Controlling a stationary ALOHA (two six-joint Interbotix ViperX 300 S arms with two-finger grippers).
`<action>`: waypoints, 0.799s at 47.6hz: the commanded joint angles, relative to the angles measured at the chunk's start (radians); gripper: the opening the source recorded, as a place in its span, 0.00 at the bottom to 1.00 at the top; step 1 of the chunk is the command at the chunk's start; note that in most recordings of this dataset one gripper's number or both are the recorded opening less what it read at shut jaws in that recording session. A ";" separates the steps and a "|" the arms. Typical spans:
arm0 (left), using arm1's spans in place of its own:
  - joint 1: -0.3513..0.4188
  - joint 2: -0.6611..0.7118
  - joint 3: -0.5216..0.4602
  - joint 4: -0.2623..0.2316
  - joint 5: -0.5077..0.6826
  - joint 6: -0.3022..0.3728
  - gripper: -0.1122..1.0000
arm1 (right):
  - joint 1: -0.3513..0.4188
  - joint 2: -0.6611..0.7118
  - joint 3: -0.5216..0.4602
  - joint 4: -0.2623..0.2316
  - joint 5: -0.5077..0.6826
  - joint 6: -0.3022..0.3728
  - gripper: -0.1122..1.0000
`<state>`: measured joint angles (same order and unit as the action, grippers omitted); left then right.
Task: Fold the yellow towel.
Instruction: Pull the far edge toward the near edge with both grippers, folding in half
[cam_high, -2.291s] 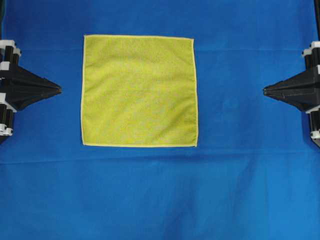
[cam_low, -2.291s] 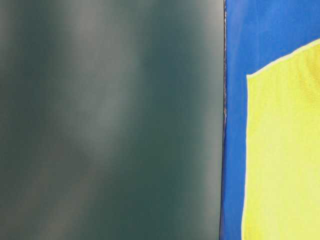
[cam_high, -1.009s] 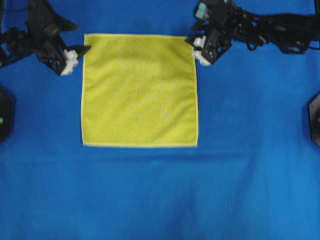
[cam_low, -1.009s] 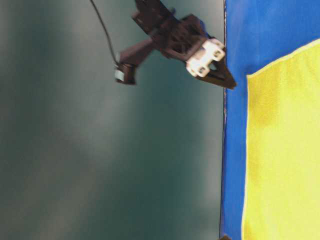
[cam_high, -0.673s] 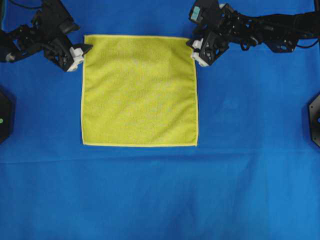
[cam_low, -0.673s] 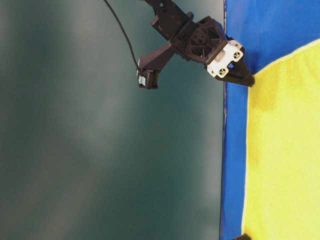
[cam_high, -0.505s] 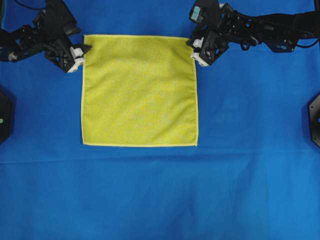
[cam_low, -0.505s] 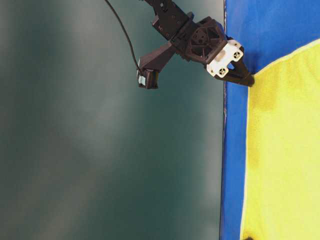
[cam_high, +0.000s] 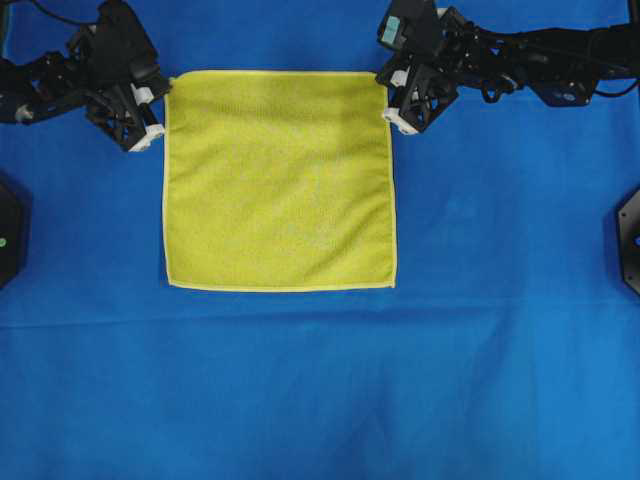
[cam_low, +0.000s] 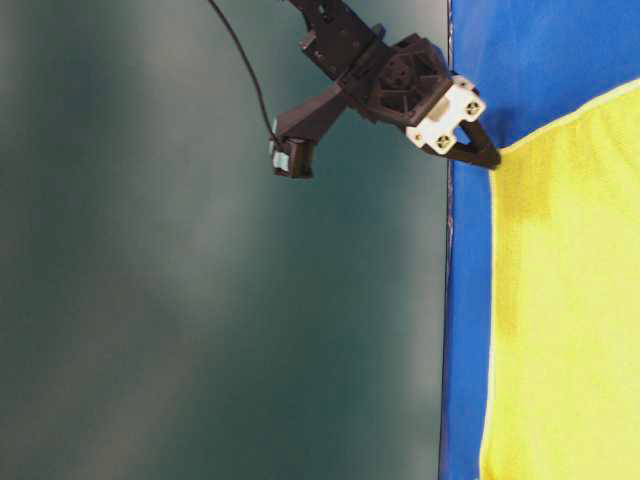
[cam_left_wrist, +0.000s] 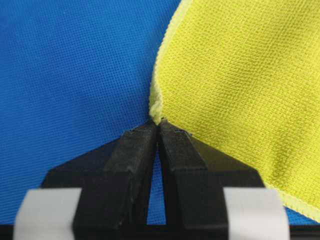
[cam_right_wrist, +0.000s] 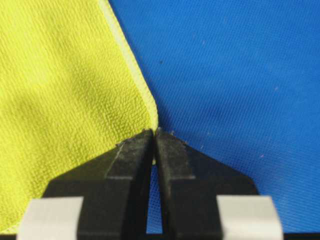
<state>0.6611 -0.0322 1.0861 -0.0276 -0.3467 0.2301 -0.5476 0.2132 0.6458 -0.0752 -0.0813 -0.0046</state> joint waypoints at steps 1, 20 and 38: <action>-0.002 -0.060 -0.011 0.000 0.021 0.003 0.11 | 0.002 -0.066 -0.005 -0.003 -0.003 0.003 0.12; -0.012 -0.195 0.003 -0.002 0.092 0.011 0.11 | 0.008 -0.112 0.017 -0.003 -0.003 0.003 0.12; -0.207 -0.325 0.069 -0.002 0.192 -0.038 0.11 | 0.135 -0.196 0.064 -0.002 0.137 0.008 0.12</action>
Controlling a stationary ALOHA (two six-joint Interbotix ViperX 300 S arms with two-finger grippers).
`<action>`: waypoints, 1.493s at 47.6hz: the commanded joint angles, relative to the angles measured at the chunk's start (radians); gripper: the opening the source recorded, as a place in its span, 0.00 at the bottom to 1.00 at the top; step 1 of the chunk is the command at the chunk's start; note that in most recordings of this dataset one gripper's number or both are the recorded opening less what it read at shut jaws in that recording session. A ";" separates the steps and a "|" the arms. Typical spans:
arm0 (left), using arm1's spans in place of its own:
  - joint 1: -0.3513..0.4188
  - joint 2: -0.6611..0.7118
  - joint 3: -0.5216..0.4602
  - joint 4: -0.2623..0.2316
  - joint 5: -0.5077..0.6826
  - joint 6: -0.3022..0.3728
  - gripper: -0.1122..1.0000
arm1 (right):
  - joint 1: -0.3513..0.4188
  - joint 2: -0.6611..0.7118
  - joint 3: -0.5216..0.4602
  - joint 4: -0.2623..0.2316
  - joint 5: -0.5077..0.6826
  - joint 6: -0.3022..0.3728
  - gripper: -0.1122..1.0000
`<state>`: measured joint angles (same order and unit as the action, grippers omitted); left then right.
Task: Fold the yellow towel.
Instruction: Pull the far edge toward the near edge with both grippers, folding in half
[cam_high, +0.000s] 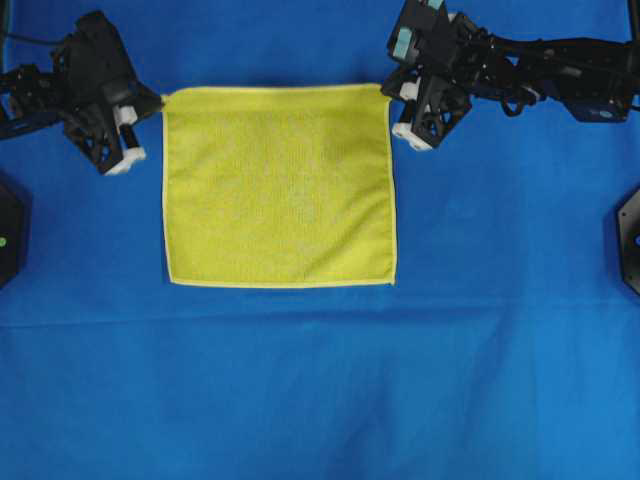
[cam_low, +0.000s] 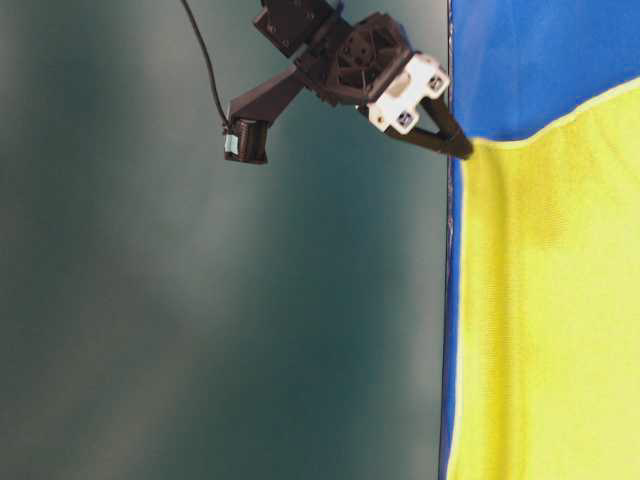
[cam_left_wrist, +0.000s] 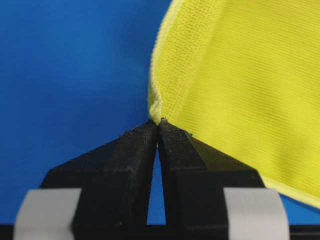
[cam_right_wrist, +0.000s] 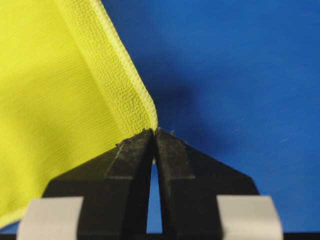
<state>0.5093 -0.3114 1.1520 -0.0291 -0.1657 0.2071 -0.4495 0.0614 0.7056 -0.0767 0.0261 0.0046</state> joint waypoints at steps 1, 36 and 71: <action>-0.072 -0.057 0.006 0.000 0.012 -0.023 0.11 | 0.048 -0.049 0.009 0.000 0.037 -0.002 0.12; -0.681 -0.072 0.035 0.000 0.080 -0.299 0.11 | 0.485 -0.106 0.066 0.043 0.106 0.261 0.12; -0.667 -0.055 0.011 0.000 0.072 -0.324 0.28 | 0.506 -0.107 0.055 0.041 0.086 0.288 0.33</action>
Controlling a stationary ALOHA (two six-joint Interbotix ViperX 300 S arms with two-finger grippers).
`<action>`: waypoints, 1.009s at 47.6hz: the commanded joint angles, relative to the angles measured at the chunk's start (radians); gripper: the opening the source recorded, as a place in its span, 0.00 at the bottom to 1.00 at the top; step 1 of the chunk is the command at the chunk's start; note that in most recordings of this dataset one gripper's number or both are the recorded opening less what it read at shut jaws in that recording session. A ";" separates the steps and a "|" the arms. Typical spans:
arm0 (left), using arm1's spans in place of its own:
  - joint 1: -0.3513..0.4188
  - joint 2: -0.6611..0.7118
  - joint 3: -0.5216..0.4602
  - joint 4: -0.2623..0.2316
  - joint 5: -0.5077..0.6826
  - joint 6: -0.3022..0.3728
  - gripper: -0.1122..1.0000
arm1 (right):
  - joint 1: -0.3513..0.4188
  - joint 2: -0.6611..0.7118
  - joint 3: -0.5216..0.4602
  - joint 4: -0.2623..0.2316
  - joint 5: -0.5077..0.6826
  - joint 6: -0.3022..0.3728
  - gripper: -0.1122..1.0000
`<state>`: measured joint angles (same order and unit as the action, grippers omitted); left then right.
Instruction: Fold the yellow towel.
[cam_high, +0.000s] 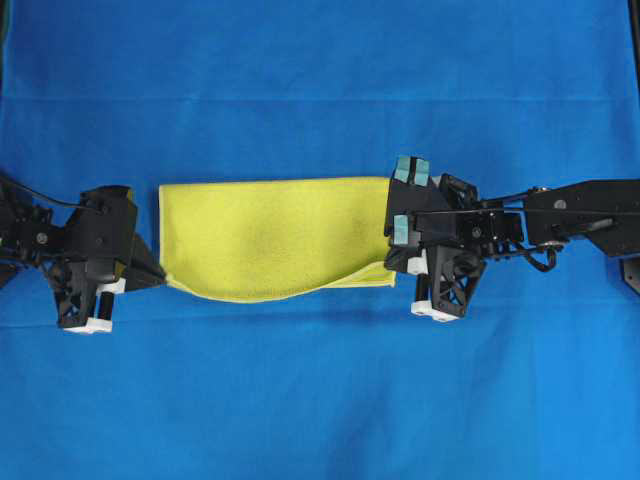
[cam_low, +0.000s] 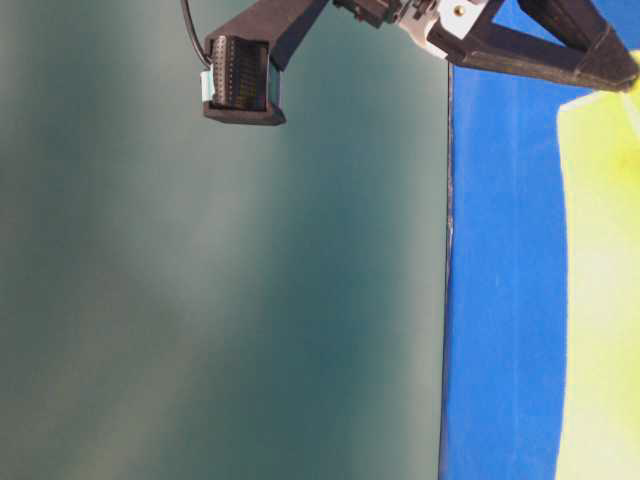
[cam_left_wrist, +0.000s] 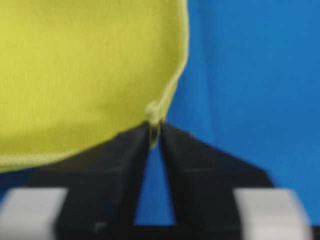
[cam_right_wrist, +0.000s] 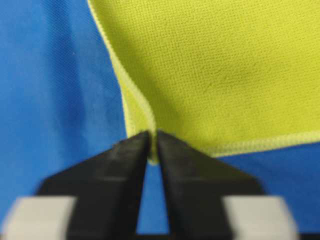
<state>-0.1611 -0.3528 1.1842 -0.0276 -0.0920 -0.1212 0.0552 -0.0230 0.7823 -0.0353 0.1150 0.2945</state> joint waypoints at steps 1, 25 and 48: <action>0.005 -0.018 -0.023 -0.002 0.000 0.006 0.33 | 0.000 -0.028 -0.023 -0.002 0.000 -0.002 0.39; 0.215 -0.144 -0.017 0.000 0.046 0.133 0.73 | -0.187 -0.115 -0.017 -0.086 0.000 -0.011 0.62; 0.385 0.137 -0.011 0.000 -0.115 0.173 0.73 | -0.296 0.087 -0.046 -0.094 -0.048 -0.011 0.62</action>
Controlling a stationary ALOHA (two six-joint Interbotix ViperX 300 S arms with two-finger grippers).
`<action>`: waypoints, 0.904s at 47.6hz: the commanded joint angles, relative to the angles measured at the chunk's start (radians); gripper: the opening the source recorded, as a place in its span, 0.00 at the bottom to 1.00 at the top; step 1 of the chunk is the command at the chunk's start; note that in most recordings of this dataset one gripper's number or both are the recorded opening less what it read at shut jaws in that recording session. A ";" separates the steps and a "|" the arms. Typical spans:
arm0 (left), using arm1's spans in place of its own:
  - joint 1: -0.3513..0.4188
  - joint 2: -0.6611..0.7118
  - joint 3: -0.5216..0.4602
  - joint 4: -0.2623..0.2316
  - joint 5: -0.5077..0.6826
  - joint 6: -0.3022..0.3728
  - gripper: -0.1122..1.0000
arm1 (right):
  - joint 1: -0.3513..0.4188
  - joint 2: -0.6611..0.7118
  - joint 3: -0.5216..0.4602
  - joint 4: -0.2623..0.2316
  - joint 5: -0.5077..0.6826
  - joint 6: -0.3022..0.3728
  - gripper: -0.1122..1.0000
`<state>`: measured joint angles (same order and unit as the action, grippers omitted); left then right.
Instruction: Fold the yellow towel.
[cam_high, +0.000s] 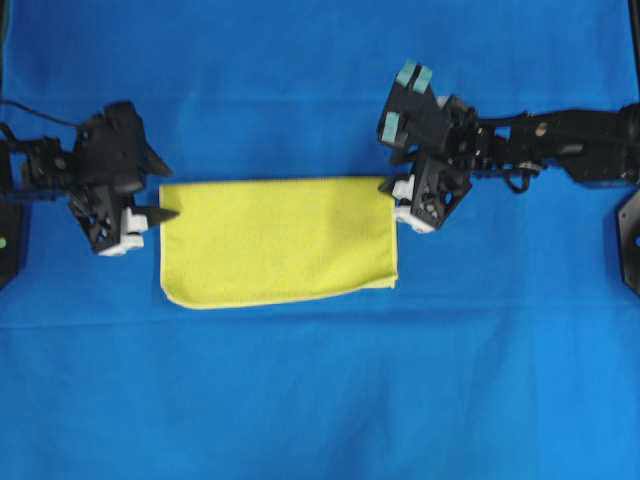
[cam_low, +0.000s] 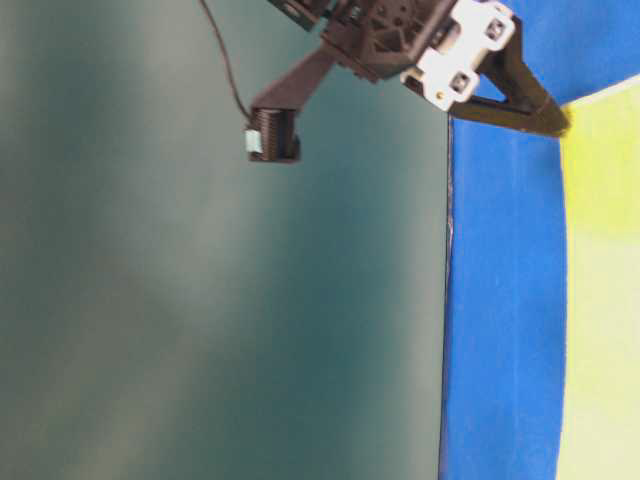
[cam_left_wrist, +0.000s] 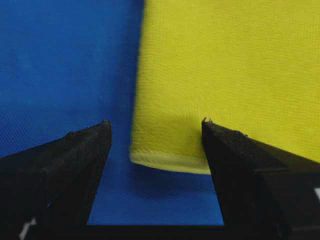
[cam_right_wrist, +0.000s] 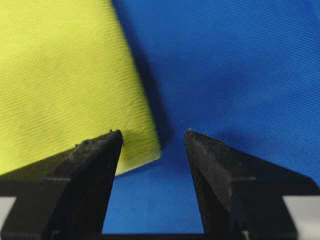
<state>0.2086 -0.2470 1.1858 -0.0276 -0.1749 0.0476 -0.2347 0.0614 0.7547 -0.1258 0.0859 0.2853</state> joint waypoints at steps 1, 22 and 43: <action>0.017 0.038 -0.014 0.000 -0.034 0.008 0.73 | -0.008 0.008 -0.018 -0.003 -0.020 -0.002 0.62; 0.028 0.066 -0.031 0.000 -0.005 0.032 0.52 | -0.002 0.031 -0.028 -0.003 -0.023 0.002 0.56; 0.028 0.067 -0.046 0.000 0.037 0.034 0.12 | -0.011 0.023 -0.018 -0.003 -0.021 0.002 0.12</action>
<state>0.2332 -0.1672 1.1551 -0.0276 -0.1473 0.0828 -0.2393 0.1012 0.7455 -0.1273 0.0706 0.2853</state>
